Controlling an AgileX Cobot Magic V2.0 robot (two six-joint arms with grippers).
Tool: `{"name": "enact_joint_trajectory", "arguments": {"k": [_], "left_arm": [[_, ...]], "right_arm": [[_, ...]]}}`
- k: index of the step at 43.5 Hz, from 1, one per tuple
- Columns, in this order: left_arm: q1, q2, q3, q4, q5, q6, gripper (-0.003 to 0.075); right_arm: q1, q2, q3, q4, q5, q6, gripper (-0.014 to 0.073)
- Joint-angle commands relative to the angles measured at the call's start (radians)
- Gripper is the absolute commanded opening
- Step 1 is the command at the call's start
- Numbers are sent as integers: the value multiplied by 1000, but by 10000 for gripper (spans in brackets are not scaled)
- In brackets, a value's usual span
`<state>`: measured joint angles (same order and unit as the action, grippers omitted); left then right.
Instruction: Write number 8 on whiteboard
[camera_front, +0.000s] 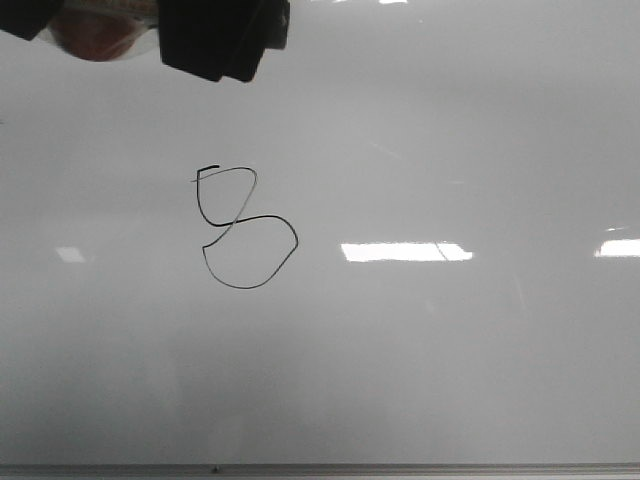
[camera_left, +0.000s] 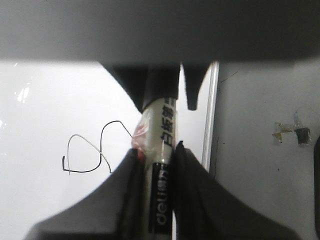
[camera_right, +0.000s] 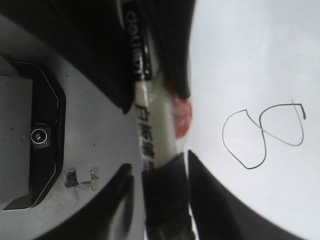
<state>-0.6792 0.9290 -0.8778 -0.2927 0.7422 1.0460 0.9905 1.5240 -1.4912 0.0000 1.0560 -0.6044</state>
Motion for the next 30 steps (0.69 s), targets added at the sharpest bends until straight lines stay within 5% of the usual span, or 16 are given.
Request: {"name": "enact_joint_trajectory", "arguments": {"k": [1,15,22,30], "left_arm": [[-4,-13,-34,-14,-28,-17,15],[89,-33,34,-14,-91,-223,-1],[193,-117,112,-14,-193,-414,-1],[328,-275,227,-14,-334,-649,-1]], "right_arm": [[-2,-47,-36,10,-50,28,490],[-131,-183,21,23,-143,132,528],[-253,-354,218,25,-312,287,523],[-408,-613,531,25,-515,514,405]]}}
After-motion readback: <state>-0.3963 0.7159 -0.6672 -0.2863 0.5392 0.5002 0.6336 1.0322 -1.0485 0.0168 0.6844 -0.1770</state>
